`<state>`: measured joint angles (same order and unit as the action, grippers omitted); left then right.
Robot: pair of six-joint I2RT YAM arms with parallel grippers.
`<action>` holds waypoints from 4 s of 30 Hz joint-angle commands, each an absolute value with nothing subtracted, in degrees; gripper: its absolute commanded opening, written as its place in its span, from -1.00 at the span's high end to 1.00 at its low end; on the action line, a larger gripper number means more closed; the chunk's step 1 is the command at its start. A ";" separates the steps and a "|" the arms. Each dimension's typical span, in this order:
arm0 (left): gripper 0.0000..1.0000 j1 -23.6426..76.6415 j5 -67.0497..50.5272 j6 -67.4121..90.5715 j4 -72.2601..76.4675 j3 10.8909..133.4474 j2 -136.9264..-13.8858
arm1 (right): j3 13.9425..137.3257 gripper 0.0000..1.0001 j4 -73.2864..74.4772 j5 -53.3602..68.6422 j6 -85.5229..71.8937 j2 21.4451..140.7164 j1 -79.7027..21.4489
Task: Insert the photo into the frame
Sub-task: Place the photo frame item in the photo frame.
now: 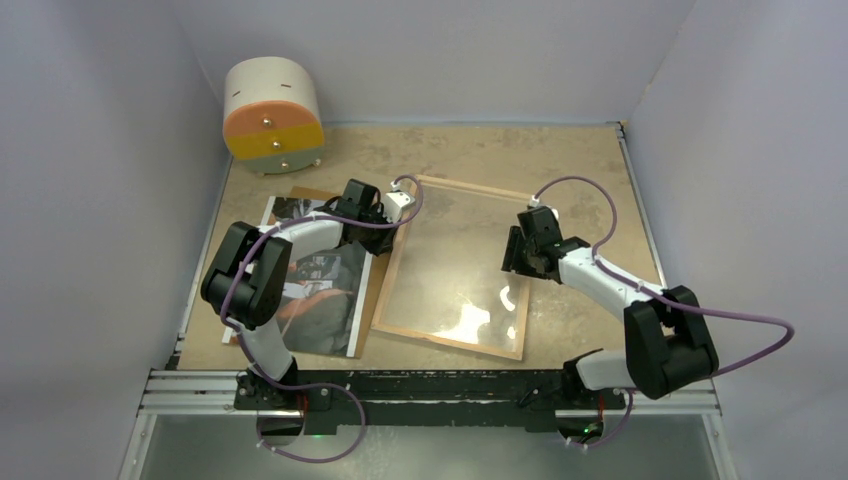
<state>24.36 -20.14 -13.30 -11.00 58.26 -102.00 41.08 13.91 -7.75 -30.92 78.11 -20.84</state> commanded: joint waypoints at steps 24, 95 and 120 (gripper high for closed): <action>1.00 25.40 -21.99 -14.39 -13.21 57.86 -103.15 | 44.79 -0.09 13.87 -7.87 -33.71 79.51 -28.32; 1.00 23.69 -20.47 -22.79 -21.91 53.20 -91.75 | 62.93 0.08 17.74 -9.60 -27.54 93.20 -15.40; 1.00 20.44 -28.03 -17.89 -18.26 50.28 -91.98 | 61.53 0.53 -2.41 3.81 -45.96 97.38 -48.41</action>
<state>23.81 -23.55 -19.59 -18.94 49.60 -92.47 57.28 1.96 4.08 -43.59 94.45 -44.66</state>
